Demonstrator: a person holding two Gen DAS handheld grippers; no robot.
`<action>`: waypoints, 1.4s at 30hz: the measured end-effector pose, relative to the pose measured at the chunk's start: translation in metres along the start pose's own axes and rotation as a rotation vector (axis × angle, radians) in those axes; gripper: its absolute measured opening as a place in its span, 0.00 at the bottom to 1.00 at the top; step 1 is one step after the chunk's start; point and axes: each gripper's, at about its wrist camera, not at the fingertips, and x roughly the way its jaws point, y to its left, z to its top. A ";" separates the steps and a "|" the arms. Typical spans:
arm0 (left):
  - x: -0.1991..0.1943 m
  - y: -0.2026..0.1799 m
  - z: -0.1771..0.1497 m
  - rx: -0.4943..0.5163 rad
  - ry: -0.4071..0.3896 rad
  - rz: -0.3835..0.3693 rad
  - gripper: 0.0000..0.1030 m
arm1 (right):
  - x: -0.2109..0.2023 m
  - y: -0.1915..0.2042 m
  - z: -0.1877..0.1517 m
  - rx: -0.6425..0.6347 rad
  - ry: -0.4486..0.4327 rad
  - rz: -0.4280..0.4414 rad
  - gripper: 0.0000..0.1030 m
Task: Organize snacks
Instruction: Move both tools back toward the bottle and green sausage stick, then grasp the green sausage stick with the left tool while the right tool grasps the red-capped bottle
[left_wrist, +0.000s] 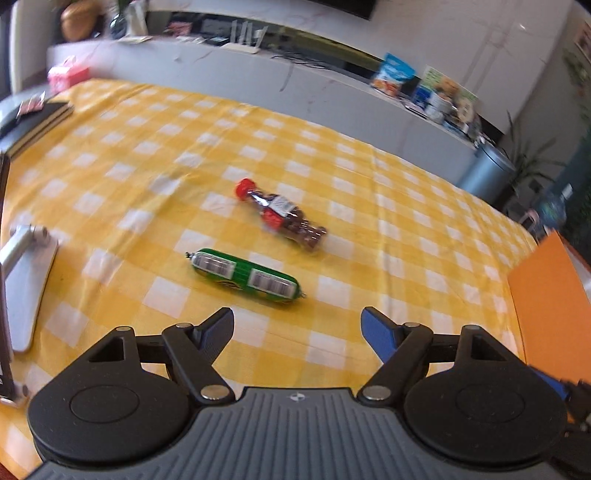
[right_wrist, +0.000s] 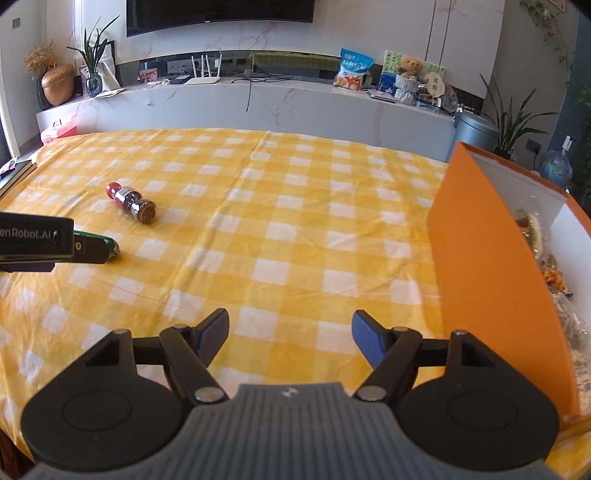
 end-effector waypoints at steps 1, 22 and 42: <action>0.003 0.004 0.002 -0.023 0.002 0.010 0.88 | 0.003 0.002 0.002 -0.002 0.001 0.005 0.70; 0.048 0.030 0.048 -0.086 0.047 0.111 0.44 | 0.050 0.044 0.051 -0.151 -0.042 0.116 0.70; 0.054 0.025 0.064 0.220 0.102 0.108 0.36 | 0.097 0.104 0.085 -0.358 -0.110 0.319 0.53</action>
